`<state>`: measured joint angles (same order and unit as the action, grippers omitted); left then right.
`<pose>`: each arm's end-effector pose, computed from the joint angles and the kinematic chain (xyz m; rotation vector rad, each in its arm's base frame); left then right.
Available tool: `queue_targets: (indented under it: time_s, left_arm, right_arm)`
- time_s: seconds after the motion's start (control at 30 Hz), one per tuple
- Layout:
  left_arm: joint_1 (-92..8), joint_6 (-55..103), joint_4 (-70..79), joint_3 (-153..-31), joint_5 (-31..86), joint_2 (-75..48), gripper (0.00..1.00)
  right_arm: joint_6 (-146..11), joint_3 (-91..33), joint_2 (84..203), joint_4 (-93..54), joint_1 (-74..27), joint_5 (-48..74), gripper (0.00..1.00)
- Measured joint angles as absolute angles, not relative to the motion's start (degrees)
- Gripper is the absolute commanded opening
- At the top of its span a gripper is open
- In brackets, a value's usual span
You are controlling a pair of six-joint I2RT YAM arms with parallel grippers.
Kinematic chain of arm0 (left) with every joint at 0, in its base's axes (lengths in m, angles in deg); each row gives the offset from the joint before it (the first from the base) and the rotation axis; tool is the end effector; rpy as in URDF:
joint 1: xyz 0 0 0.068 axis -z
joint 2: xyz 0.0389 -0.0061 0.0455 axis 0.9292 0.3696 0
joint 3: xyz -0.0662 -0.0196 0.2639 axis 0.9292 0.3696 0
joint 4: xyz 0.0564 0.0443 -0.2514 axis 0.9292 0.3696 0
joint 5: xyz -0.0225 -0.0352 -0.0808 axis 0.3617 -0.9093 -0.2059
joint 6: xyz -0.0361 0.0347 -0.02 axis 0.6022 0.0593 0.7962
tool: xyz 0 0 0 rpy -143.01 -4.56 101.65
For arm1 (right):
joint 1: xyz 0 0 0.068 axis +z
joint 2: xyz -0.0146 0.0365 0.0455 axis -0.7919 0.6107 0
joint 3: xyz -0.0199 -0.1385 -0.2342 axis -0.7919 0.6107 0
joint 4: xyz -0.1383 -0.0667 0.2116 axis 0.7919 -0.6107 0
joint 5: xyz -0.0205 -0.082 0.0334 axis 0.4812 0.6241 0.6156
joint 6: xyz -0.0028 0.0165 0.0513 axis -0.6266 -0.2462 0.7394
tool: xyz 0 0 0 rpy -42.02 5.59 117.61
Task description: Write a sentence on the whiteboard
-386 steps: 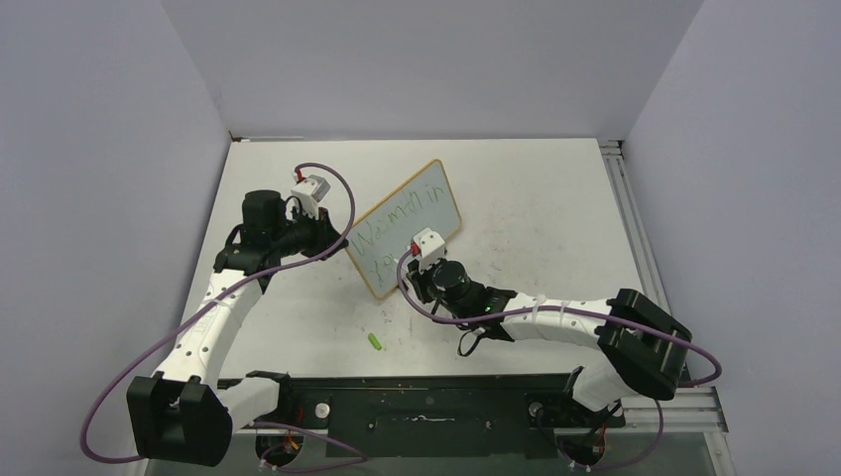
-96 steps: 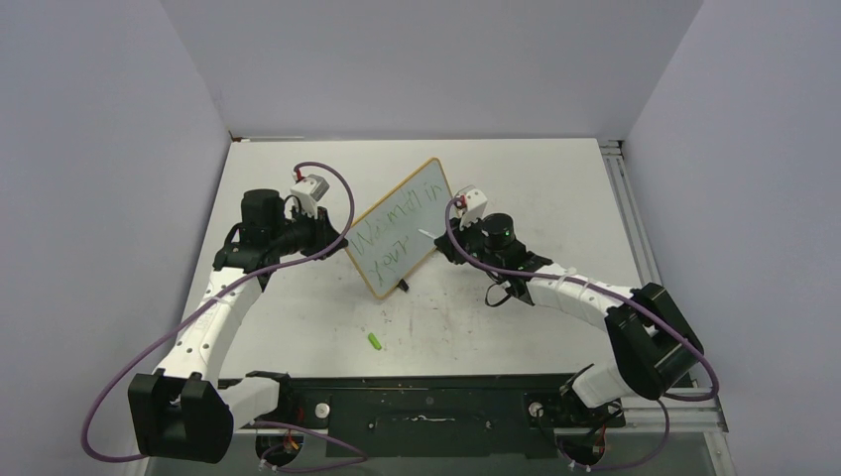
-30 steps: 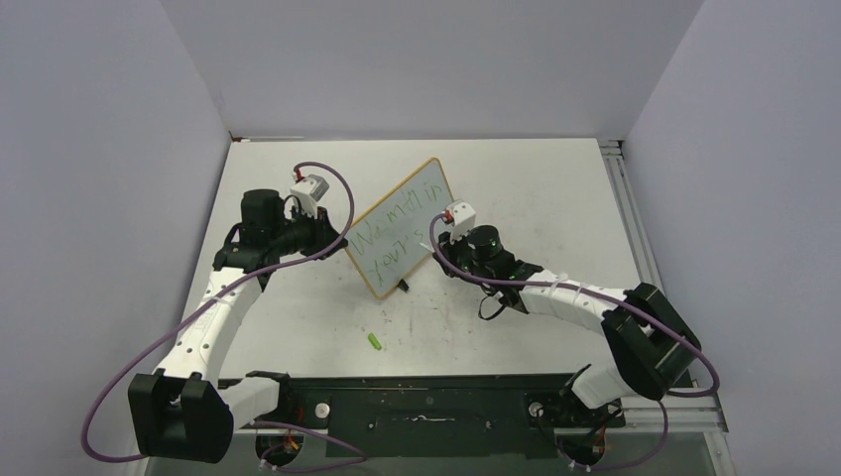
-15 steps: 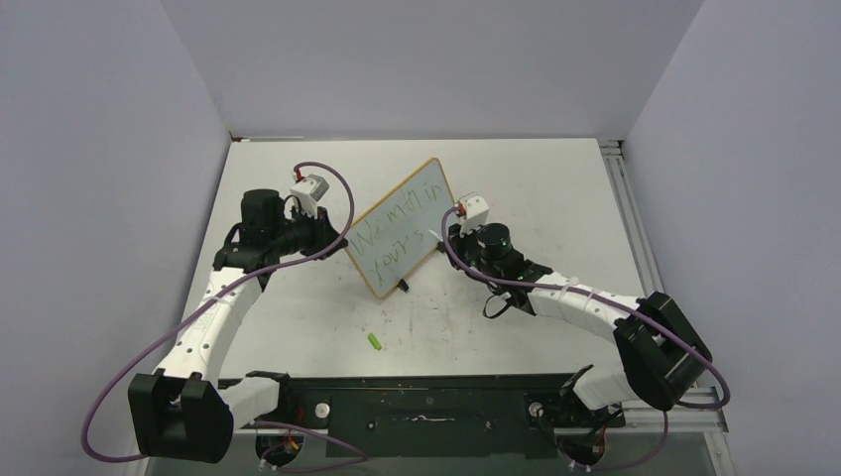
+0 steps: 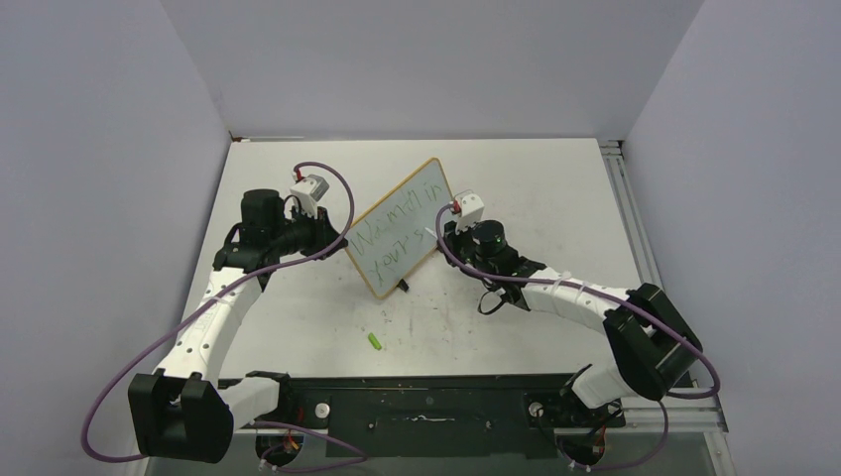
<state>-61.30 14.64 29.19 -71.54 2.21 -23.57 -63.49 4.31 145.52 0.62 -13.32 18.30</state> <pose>0.2408 -0.0493 0.2941 0.4155 2.1306 -0.7293 0.2439 0.1993 0.2219 -0.5055 1.9251 0.6060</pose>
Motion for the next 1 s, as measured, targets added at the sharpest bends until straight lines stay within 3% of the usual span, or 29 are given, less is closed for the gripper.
queue_targets:
  time_s: [1.0]
  left_arm:
    - [-61.30, 14.66, 29.19, -71.54, 2.16, -23.57, 0.00]
  right_arm:
    - [-64.34, 4.25, 146.74, 0.21, -12.42, 18.11, 0.05]
